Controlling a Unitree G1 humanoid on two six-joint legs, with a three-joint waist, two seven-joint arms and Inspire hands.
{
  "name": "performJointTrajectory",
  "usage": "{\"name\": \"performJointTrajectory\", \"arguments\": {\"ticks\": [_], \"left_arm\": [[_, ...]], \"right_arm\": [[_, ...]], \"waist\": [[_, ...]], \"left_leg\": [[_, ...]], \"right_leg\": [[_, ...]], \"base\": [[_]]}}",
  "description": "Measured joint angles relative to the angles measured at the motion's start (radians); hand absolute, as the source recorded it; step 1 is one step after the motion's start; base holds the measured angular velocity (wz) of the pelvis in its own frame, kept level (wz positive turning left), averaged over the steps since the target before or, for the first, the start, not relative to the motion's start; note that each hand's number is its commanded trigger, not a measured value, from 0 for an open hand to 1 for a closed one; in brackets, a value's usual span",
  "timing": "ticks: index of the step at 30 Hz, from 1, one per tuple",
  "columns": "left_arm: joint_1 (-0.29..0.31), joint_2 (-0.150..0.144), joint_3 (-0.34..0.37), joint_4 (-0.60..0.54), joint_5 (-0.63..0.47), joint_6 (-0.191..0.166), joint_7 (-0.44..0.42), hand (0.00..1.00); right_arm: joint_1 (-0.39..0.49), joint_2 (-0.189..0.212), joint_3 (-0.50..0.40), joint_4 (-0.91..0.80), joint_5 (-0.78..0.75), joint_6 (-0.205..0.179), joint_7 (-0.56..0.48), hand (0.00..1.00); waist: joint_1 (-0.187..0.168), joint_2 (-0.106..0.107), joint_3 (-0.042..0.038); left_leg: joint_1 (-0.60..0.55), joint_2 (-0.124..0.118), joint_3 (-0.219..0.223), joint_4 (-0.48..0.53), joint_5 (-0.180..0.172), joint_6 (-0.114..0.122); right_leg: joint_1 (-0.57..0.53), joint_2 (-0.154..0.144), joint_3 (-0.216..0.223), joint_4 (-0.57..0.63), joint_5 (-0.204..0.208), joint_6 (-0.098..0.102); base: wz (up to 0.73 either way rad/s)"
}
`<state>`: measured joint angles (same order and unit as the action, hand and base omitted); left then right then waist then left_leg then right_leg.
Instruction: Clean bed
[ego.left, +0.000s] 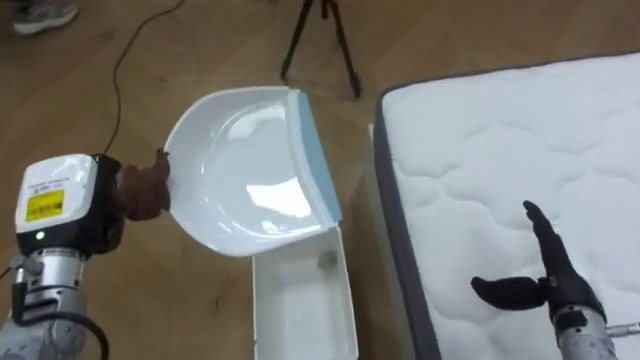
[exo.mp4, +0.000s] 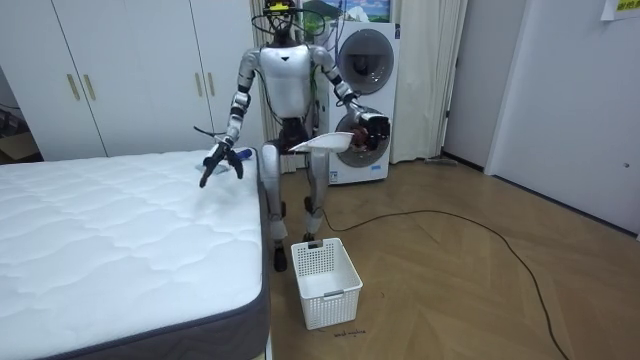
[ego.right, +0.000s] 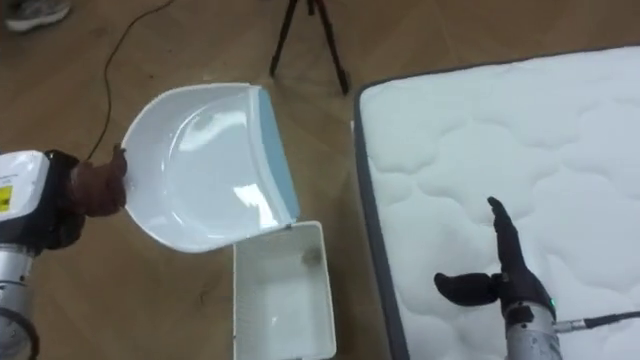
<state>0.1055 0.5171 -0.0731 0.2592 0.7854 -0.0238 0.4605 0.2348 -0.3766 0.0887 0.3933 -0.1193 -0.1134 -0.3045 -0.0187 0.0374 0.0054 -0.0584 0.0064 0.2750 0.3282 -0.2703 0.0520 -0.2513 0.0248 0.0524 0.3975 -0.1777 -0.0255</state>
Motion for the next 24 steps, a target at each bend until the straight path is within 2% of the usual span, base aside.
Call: {"name": "performJointTrajectory", "arguments": {"ticks": [1,2,3,4,5,6,7,8,9,10,11,12,13,14,15,16,17,18,19,20,21,22,23,24], "left_arm": [[0.012,-0.004,0.006,-0.003,-0.021,-0.003,0.000,1.00],[0.015,-0.006,0.007,-0.003,-0.054,-0.003,0.000,1.00],[0.015,-0.009,0.010,-0.003,-0.069,-0.003,0.000,1.00],[0.016,-0.021,0.024,-0.005,-0.089,-0.003,0.000,1.00],[0.016,-0.032,0.035,-0.006,-0.109,-0.005,0.000,1.00],[0.015,-0.034,0.038,-0.005,-0.122,-0.007,-0.001,1.00],[0.010,-0.044,0.039,-0.005,-0.131,-0.009,-0.005,1.00],[0.005,-0.064,0.038,-0.005,-0.128,-0.014,-0.008,1.00],[0.004,-0.072,0.038,-0.006,-0.128,-0.014,-0.011,1.00],[0.002,-0.076,0.040,-0.008,-0.140,-0.012,-0.012,1.00],[0.002,-0.076,0.040,-0.009,-0.161,-0.004,-0.017,1.00],[0.001,-0.077,0.040,-0.016,-0.169,-0.001,-0.020,1.00],[0.000,-0.080,0.041,-0.032,-0.183,0.003,-0.021,1.00],[0.001,-0.084,0.042,-0.038,-0.191,0.004,-0.023,1.00],[0.005,-0.092,0.045,-0.037,-0.205,0.011,-0.038,1.00],[0.007,-0.098,0.049,-0.037,-0.205,0.015,-0.042,1.00],[0.001,-0.107,0.060,-0.037,-0.203,0.016,-0.042,1.00],[-0.004,-0.111,0.064,-0.037,-0.203,0.015,-0.042,1.00],[-0.005,-0.114,0.067,-0.037,-0.205,0.011,-0.042,1.00],[-0.004,-0.115,0.067,-0.037,-0.205,0.008,-0.042,1.00],[-0.001,-0.117,0.064,-0.038,-0.209,0.007,-0.042,1.00],[0.004,-0.128,0.060,-0.037,-0.216,0.007,-0.043,1.00],[0.009,-0.150,0.058,-0.037,-0.226,0.008,-0.043,1.00],[0.010,-0.159,0.054,-0.037,-0.232,0.009,-0.043,1.00]], "right_arm": [[0.000,0.011,0.000,0.000,0.004,0.010,0.001,0.00],[-0.001,0.023,0.000,0.000,0.010,0.018,0.002,0.00],[-0.005,0.029,0.001,0.000,0.010,0.022,0.002,0.00],[-0.018,0.039,0.001,-0.001,0.010,0.030,0.004,0.00],[-0.035,0.048,-0.001,0.000,0.010,0.035,0.009,0.00],[-0.043,0.054,-0.002,0.000,0.013,0.039,0.010,0.00],[-0.047,0.059,-0.002,0.000,0.041,0.047,0.010,0.00],[-0.047,0.055,-0.004,0.000,0.071,0.055,0.007,0.00],[-0.048,0.054,-0.003,0.000,0.085,0.055,0.001,0.00],[-0.062,0.055,0.002,0.000,0.108,0.055,-0.007,0.00],[-0.068,0.059,0.013,0.000,0.116,0.049,-0.012,0.00],[-0.069,0.059,0.016,0.000,0.122,0.047,-0.013,0.00],[-0.072,0.060,0.020,0.000,0.145,0.041,-0.013,0.00],[-0.084,0.059,0.028,0.000,0.163,0.038,-0.012,0.00],[-0.099,0.055,0.043,0.000,0.165,0.038,-0.008,0.00],[-0.103,0.056,0.048,0.000,0.167,0.037,-0.003,0.00],[-0.102,0.061,0.049,-0.004,0.167,0.029,0.012,0.00],[-0.101,0.061,0.048,-0.004,0.167,0.026,0.020,0.00],[-0.098,0.062,0.047,-0.003,0.171,0.026,0.029,0.00],[-0.093,0.063,0.047,-0.001,0.171,0.027,0.038,0.00],[-0.093,0.063,0.046,-0.001,0.171,0.027,0.041,0.00],[-0.093,0.063,0.042,-0.001,0.172,0.026,0.048,0.00],[-0.093,0.063,0.042,0.000,0.171,0.026,0.052,0.00],[-0.091,0.063,0.043,0.000,0.170,0.026,0.057,0.00]], "waist": [[0.004,-0.003,0.0005],[0.004,-0.010,0.0005],[0.005,-0.012,-0.0004],[0.013,-0.015,-0.0046],[0.011,-0.015,-0.0046],[0.010,-0.015,-0.0042],[0.005,-0.018,-0.0042],[0.012,-0.020,-0.0029],[0.030,-0.022,-0.0030],[0.057,-0.038,0.0011],[0.063,-0.039,0.0020],[0.064,-0.047,-0.0018],[0.083,-0.066,0.0007],[0.114,-0.079,0.0113],[0.133,-0.076,0.0183],[0.136,-0.073,0.0172],[0.121,-0.071,0.0151],[0.108,-0.068,0.0135],[0.079,-0.056,0.0109],[0.053,-0.057,0.0109],[0.043,-0.058,0.0107],[0.033,-0.058,0.0102],[0.024,-0.057,0.0097],[0.021,-0.057,0.0096]], "left_leg": [[0.028,0.017,0.050,-0.012,-0.009,-0.003],[0.049,0.027,0.107,-0.030,-0.010,-0.003],[0.055,0.032,0.134,-0.038,-0.009,-0.003],[0.053,0.041,0.188,-0.046,-0.009,-0.002],[0.048,0.056,0.242,-0.048,-0.008,-0.001],[0.043,0.068,0.275,-0.056,-0.008,0.000],[0.051,0.082,0.356,-0.060,-0.008,0.001],[0.071,0.088,0.425,-0.065,-0.008,0.001],[0.084,0.086,0.443,-0.075,-0.008,0.001],[0.100,0.081,0.530,-0.077,-0.008,0.001],[0.105,0.084,0.602,-0.082,-0.008,0.001],[0.110,0.084,0.631,-0.088,-0.008,0.001],[0.103,0.082,0.674,-0.084,-0.005,-0.004],[0.085,0.087,0.654,-0.063,-0.004,-0.004],[0.057,0.086,0.546,-0.050,0.003,-0.003],[0.042,0.089,0.498,-0.039,0.007,-0.003],[0.007,0.099,0.425,-0.009,0.007,-0.003],[-0.009,0.107,0.402,0.006,0.007,-0.003],[-0.026,0.122,0.378,0.016,0.013,-0.012],[-0.027,0.124,0.372,0.013,0.021,-0.024],[-0.026,0.128,0.369,0.012,0.025,-0.028],[-0.025,0.142,0.369,0.013,0.030,-0.037],[-0.025,0.150,0.356,0.019,0.032,-0.041],[-0.025,0.154,0.350,0.024,0.033,-0.043]], "right_leg": [[0.005,0.004,-0.036,-0.009,0.016,-0.009],[0.006,-0.006,-0.100,-0.026,0.040,-0.024],[0.007,-0.008,-0.143,-0.040,0.057,-0.034],[0.014,-0.002,-0.202,-0.090,0.104,-0.054],[0.029,0.020,-0.227,-0.169,0.170,-0.064],[0.036,0.030,-0.243,-0.195,0.193,-0.064],[0.038,0.008,-0.337,-0.120,0.135,-0.049],[0.059,-0.037,-0.403,0.018,0.041,-0.027],[0.070,-0.064,-0.411,0.061,0.000,-0.018],[0.085,-0.135,-0.428,0.134,-0.039,0.017],[0.124,-0.192,-0.437,0.178,-0.061,0.041],[0.139,-0.210,-0.438,0.183,-0.064,0.048],[0.175,-0.236,-0.437,0.158,-0.062,0.057],[0.192,-0.235,-0.439,0.090,-0.075,0.083],[0.193,-0.218,-0.444,0.034,-0.082,0.087],[0.198,-0.210,-0.443,0.005,-0.080,0.084],[0.218,-0.190,-0.445,-0.055,-0.077,0.086],[0.223,-0.179,-0.449,-0.077,-0.073,0.083],[0.222,-0.163,-0.452,-0.099,-0.050,0.070],[0.219,-0.153,-0.449,-0.109,-0.044,0.060],[0.214,-0.149,-0.446,-0.108,-0.041,0.056],[0.207,-0.142,-0.439,-0.108,-0.037,0.048],[0.200,-0.136,-0.438,-0.108,-0.032,0.040],[0.195,-0.133,-0.434,-0.108,-0.029,0.037]], "base": [[-1.35],[-1.34],[-1.39],[-1.46],[-1.42],[-1.22],[-0.97],[-1.01],[-1.36],[-1.26],[-1.08],[-0.78],[-1.13],[-1.59],[-1.47],[-1.17],[-0.69],[-0.44],[-0.25],[-0.25],[-0.44],[-0.54],[-0.54],[-0.51]]}}
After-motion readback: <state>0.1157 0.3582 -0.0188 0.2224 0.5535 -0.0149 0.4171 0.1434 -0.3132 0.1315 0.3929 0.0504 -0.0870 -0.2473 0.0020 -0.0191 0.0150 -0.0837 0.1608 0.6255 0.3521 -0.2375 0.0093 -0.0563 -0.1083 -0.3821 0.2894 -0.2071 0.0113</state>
